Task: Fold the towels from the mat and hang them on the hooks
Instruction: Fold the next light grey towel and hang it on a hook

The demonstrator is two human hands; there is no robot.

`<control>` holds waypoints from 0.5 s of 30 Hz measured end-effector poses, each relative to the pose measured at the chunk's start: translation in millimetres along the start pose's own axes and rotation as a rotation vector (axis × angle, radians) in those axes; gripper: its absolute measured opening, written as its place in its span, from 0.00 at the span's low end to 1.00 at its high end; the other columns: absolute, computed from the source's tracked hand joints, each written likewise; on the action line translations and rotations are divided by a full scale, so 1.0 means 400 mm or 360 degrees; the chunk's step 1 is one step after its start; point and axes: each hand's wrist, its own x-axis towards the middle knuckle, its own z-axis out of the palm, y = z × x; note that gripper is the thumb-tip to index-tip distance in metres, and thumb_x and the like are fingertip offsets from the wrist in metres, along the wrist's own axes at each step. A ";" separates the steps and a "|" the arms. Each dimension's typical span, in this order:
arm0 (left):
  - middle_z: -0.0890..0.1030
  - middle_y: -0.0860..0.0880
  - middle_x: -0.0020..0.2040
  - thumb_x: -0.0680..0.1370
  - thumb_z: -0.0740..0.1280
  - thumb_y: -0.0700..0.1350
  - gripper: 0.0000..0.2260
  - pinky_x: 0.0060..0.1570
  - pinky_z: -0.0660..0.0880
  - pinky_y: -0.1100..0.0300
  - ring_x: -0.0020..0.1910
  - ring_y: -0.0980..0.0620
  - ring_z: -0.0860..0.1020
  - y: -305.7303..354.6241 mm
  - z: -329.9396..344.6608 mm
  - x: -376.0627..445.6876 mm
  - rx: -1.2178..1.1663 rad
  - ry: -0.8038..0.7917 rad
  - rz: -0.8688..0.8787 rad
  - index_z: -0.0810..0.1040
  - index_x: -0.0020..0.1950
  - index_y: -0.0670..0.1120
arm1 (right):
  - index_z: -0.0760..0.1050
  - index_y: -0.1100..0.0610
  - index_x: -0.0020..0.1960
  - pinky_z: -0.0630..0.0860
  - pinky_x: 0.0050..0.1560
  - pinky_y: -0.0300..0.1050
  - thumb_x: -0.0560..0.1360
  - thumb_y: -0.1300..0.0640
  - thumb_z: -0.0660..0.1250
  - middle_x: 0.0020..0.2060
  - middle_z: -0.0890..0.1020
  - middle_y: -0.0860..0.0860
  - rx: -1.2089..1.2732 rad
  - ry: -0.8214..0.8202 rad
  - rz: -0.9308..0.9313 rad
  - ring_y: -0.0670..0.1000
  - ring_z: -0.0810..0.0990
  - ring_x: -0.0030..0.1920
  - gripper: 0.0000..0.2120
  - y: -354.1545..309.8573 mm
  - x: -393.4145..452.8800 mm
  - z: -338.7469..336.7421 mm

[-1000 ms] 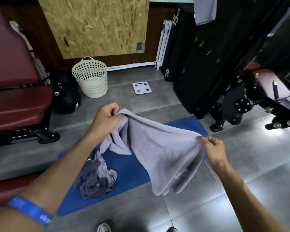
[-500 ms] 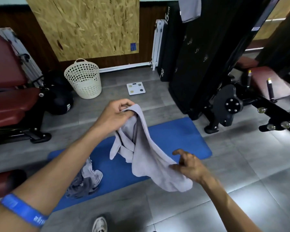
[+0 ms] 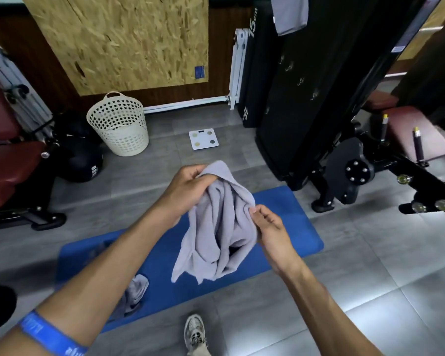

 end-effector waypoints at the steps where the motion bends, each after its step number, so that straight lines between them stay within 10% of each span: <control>1: 0.81 0.48 0.41 0.75 0.63 0.47 0.11 0.43 0.72 0.57 0.40 0.53 0.78 -0.014 -0.009 0.021 -0.0106 0.0027 -0.0033 0.80 0.44 0.41 | 0.73 0.61 0.42 0.69 0.39 0.42 0.81 0.55 0.62 0.36 0.75 0.53 0.0096 0.0026 0.0038 0.48 0.72 0.37 0.12 -0.020 0.026 -0.005; 15: 0.74 0.58 0.30 0.61 0.74 0.53 0.11 0.32 0.67 0.63 0.31 0.59 0.72 -0.315 -0.045 0.141 0.0981 -0.0652 -0.0505 0.74 0.36 0.52 | 0.72 0.59 0.42 0.77 0.41 0.43 0.81 0.58 0.61 0.35 0.76 0.53 0.0353 0.0099 0.0051 0.49 0.76 0.36 0.10 -0.260 0.291 -0.096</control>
